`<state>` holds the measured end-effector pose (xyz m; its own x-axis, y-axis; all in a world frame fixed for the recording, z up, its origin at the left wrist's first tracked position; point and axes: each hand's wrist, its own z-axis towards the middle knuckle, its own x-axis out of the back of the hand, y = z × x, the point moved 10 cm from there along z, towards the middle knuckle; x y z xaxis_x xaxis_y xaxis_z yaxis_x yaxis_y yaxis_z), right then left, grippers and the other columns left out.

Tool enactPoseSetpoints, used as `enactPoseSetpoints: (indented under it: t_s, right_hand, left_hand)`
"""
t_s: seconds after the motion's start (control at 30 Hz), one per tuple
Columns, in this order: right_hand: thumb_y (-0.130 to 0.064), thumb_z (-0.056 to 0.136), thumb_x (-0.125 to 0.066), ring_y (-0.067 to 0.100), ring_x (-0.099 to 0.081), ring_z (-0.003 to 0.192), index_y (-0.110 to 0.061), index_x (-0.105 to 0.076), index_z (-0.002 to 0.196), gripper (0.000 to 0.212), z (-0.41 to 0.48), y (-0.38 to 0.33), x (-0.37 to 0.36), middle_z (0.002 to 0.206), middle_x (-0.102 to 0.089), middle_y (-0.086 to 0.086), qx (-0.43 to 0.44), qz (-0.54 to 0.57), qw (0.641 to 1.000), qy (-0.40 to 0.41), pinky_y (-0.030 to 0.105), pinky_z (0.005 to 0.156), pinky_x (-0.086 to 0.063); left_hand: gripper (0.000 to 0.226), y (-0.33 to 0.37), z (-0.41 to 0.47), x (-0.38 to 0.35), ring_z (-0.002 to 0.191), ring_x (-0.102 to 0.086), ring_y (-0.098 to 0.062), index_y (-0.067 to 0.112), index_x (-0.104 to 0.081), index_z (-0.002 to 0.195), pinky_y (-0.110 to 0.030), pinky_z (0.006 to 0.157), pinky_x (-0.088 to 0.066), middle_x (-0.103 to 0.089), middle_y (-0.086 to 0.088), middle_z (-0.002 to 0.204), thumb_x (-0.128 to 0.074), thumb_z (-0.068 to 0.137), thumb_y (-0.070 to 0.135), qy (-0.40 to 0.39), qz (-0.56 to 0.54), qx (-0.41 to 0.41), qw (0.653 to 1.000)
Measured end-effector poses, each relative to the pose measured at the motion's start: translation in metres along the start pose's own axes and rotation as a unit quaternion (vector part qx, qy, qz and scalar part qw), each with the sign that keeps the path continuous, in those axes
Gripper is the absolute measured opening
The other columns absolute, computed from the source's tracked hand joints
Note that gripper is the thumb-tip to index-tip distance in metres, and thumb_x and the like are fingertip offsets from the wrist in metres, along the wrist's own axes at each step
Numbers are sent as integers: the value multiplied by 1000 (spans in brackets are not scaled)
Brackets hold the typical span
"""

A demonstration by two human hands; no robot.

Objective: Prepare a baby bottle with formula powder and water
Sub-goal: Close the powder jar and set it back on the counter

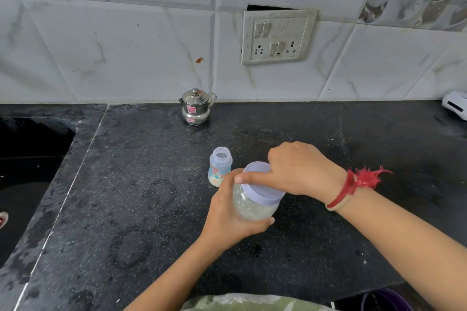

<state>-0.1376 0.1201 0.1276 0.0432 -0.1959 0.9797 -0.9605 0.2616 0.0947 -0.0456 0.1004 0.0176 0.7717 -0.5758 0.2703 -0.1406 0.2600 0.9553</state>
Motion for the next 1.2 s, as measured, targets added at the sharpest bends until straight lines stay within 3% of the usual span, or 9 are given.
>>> enactPoseSetpoints:
  t_s: [0.17,0.27,0.47,0.57,0.67,0.77,0.9,1.07,1.2]
  right_hand:
    - [-48,71,-76,12,-25,138,-35,-33,139,81,-11,-19,-12,149,-26,-7,159,134,965,-161,21,105,-31]
    - [-20,71,-77,12,-32,128,-39,-41,126,68,-12,-29,-13,138,-31,-9,213,145,952,-168,25,96,-36]
    - [-83,72,-36,22,-54,74,-19,-57,88,69,4,0,4,71,-56,-4,34,27,999,24,33,62,-39]
    - [-83,70,-38,24,-55,112,-32,-44,134,82,3,12,-4,116,-64,0,29,72,997,-29,35,85,-41]
    - [-45,73,-75,4,-16,141,-43,-22,143,88,-12,-13,-16,152,-23,-10,171,150,957,-182,27,109,-25]
    - [-36,73,-76,9,-40,122,-41,-38,133,72,-10,-17,-19,132,-45,-8,191,132,960,-157,28,96,-36]
    - [-78,69,-53,17,-60,82,-27,-54,116,69,2,2,-8,85,-64,-3,79,37,995,-44,30,63,-41]
    - [-74,68,-58,14,-48,119,-46,-17,143,90,-4,-9,-14,132,-48,-12,156,70,983,-71,35,96,-41]
    - [-70,76,-51,14,-51,88,-49,-18,140,75,-8,-23,-14,108,-39,-13,220,36,975,-17,32,77,-44]
  left_hand:
    - [87,-3,3,5,100,-59,5,44,-43,116,-11,76,-47,-62,20,109,-91,45,32,8,-3,10,1000]
    - [88,-4,4,6,96,-58,6,43,-42,117,-10,73,-47,-61,18,106,-91,45,31,7,-2,12,1000]
    - [89,-5,4,0,103,-59,0,36,-44,122,-16,81,-49,-61,16,112,-92,46,32,-15,2,1,1000]
    - [89,-3,6,4,104,-59,0,38,-43,122,-15,82,-49,-61,18,112,-92,47,32,-7,-5,-1,1000]
    - [92,-4,7,3,104,-58,4,39,-42,124,-13,79,-49,-61,18,112,-92,46,33,-6,-6,4,1000]
    - [92,-4,6,-1,101,-57,7,38,-42,123,-9,76,-47,-61,18,111,-93,47,29,-10,-4,7,1000]
    - [89,-5,3,-5,100,-59,3,41,-43,120,-10,76,-47,-62,17,110,-93,47,28,-21,-8,8,1000]
    - [89,-6,6,2,100,-61,0,47,-42,117,-16,78,-51,-62,17,109,-92,45,31,-15,-35,15,999]
    - [89,-2,11,5,104,-63,-7,34,-46,123,-21,82,-52,-65,14,110,-88,45,29,-39,-73,6,997]
